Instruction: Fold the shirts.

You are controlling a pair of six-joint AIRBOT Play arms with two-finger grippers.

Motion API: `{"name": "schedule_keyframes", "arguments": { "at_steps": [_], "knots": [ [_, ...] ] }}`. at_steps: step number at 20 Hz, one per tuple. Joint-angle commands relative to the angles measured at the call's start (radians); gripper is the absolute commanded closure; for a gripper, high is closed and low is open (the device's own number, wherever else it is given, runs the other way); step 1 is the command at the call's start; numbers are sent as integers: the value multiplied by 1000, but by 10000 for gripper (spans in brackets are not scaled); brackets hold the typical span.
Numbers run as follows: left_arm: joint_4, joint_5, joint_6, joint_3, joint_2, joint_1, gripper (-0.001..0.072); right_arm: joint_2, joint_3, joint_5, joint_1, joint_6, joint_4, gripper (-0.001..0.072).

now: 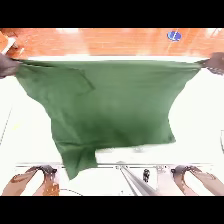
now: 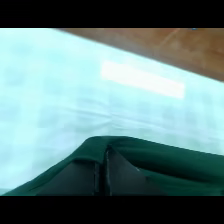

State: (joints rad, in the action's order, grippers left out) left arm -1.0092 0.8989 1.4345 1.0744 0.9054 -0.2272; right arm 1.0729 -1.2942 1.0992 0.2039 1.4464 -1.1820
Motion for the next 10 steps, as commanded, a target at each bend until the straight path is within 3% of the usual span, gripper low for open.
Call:
{"name": "schedule_keyframes", "arguments": {
  "at_steps": [1, 4, 10],
  "knots": [
    [13, -251, 3, -14, 254, 118, 687, 292, -41, -149, 0, -62, 108, 691],
    [16, -407, 73, 14, 430, 186, 687, 519, -198, -172, 0, -30, 157, 691],
    [16, -409, 82, 53, 581, 204, 687, 730, -390, -105, 0, 34, 164, 691]
  ]
}}
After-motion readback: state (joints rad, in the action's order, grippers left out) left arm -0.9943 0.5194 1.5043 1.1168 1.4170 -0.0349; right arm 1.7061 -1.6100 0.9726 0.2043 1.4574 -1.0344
